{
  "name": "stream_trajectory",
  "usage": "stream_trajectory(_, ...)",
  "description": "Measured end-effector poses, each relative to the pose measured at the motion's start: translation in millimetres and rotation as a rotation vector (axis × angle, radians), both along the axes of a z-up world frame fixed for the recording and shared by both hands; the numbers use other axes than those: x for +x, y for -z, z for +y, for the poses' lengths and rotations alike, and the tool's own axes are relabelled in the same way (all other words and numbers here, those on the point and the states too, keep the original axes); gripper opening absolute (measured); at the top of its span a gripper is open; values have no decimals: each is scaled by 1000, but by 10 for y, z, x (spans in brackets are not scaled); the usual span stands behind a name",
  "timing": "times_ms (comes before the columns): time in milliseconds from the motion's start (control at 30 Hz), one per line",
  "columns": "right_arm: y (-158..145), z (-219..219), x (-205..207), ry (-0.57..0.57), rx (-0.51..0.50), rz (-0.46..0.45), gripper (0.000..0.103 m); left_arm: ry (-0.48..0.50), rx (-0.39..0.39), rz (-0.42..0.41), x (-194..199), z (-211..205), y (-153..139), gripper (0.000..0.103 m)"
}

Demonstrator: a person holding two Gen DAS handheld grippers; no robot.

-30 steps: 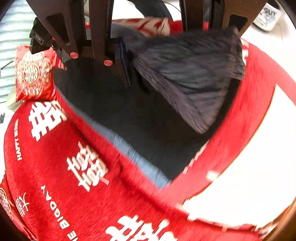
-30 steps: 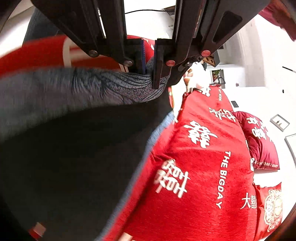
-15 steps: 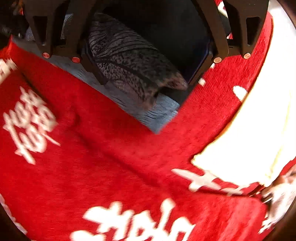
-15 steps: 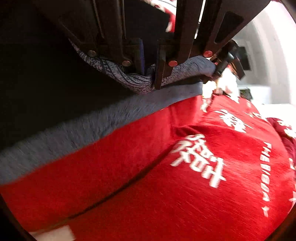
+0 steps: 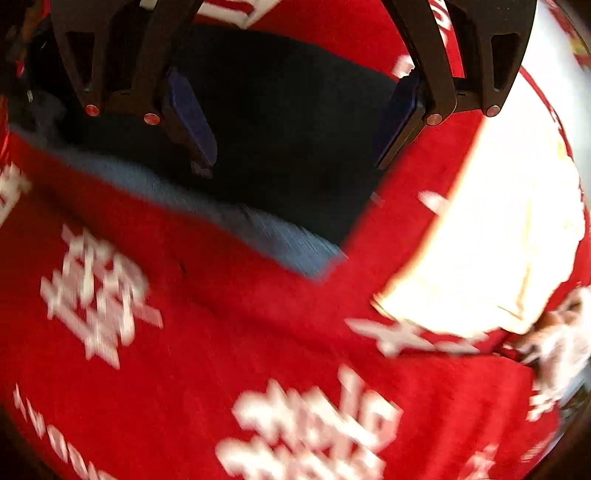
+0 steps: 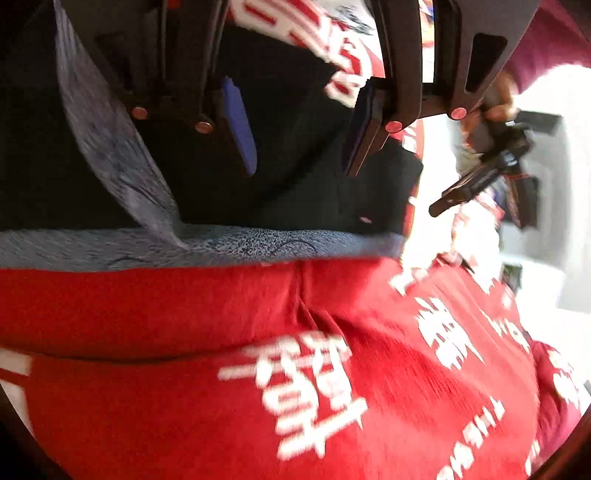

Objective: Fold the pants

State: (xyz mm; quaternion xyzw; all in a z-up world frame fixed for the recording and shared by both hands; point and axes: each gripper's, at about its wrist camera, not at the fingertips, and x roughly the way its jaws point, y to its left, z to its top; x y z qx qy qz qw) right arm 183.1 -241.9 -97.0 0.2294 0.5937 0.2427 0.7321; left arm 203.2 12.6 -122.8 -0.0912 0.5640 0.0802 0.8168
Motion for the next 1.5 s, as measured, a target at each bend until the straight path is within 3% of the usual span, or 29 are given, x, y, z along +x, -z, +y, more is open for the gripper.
stream_trajectory(67, 188, 169, 141, -41, -29, 24, 53, 45, 2, 20, 84, -167, 190, 85)
stream_trajectory(133, 326, 237, 272, -51, -110, 10, 51, 71, 99, 37, 207, -324, 419, 90)
stream_trajectory(200, 369, 95, 385, -9, -69, -1, 50, 88, 191, 32, 270, -402, 533, 93)
stream_trajectory(333, 130, -256, 345, 129, -41, -36, 51, 97, 174, 58, 216, -360, 426, 93)
stream_trajectory(467, -120, -723, 86, 219, -55, -78, 64, 130, 172, 73, 12, -410, 169, 93)
stream_trajectory(600, -330, -1180, -378, 318, -49, -54, 65, 218, 117, 72, -314, -733, -9, 93)
stream_trajectory(733, -361, -1485, -1018, 395, -39, -13, 65, 364, -9, 80, -536, -1180, -118, 93)
stream_trajectory(967, -86, -1946, -2582, 662, 25, 82, 65, 665, -225, 91, -974, -2354, -210, 93)
stream_trajectory(1133, 242, -2051, -3583, 844, 81, 144, 65, 749, -316, 139, -1141, -2935, -97, 93)
stream_trajectory(1300, 707, -2109, -4000, 926, 155, 211, 65, 779, -320, 166, -1186, -3271, 127, 93)
stream_trajectory(1500, 1044, -2136, -3894, 870, 309, 199, 65, 771, -307, 213, -1239, -3485, 381, 93)
